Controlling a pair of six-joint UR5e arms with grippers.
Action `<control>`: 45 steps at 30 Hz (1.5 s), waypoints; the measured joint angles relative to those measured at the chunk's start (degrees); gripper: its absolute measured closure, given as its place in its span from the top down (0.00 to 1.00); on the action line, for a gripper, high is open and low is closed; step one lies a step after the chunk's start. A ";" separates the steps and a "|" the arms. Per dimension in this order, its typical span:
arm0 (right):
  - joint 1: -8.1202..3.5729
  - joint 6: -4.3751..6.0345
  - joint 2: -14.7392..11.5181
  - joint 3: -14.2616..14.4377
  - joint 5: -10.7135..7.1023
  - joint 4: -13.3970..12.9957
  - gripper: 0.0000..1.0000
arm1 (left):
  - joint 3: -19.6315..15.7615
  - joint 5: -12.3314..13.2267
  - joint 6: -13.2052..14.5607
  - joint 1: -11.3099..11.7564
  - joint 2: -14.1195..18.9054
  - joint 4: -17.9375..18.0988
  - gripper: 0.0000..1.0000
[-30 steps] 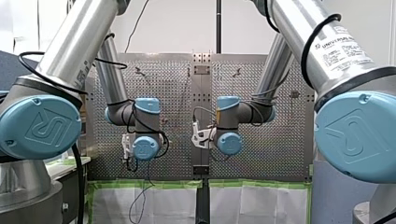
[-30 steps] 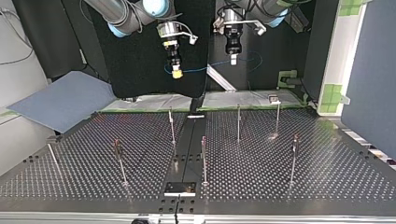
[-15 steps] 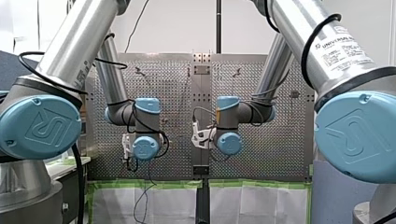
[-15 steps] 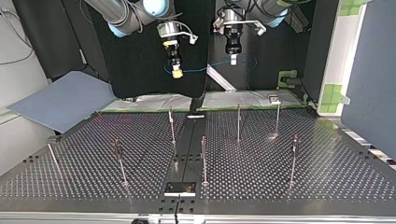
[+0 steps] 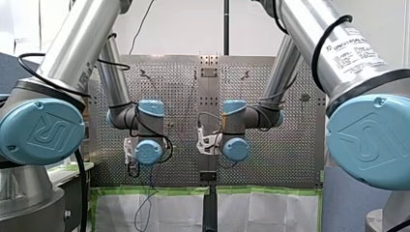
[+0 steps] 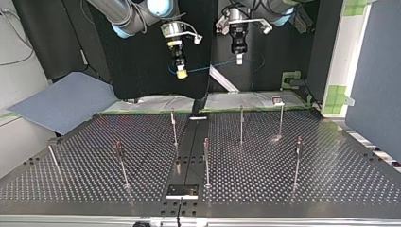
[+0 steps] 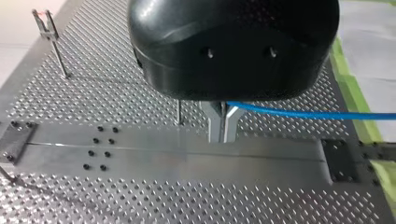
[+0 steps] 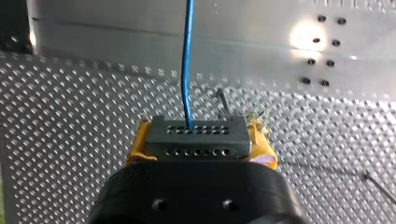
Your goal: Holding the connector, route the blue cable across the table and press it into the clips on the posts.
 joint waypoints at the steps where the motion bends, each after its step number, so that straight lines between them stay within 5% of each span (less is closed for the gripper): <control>1: 0.26 -0.02 0.16 -0.16 0.01 0.37 0.00 | -0.24 -0.40 0.20 0.05 0.41 -0.35 0.00; 9: 0.89 -0.07 0.54 -0.54 0.03 4.55 0.00 | -0.81 -3.70 0.67 0.14 2.16 -1.38 0.00; 26: 1.06 0.06 -0.10 -1.26 0.03 10.01 0.00 | -1.45 -4.00 0.22 0.34 3.31 -2.49 0.00; 39: 0.86 5.62 -6.47 -7.56 -4.20 16.42 0.00 | 0.40 -5.68 0.25 2.28 9.16 -8.34 0.00; 45: 0.86 6.29 -9.68 -10.76 -6.11 19.62 0.00 | 3.11 -8.45 0.34 3.71 12.06 -11.27 0.00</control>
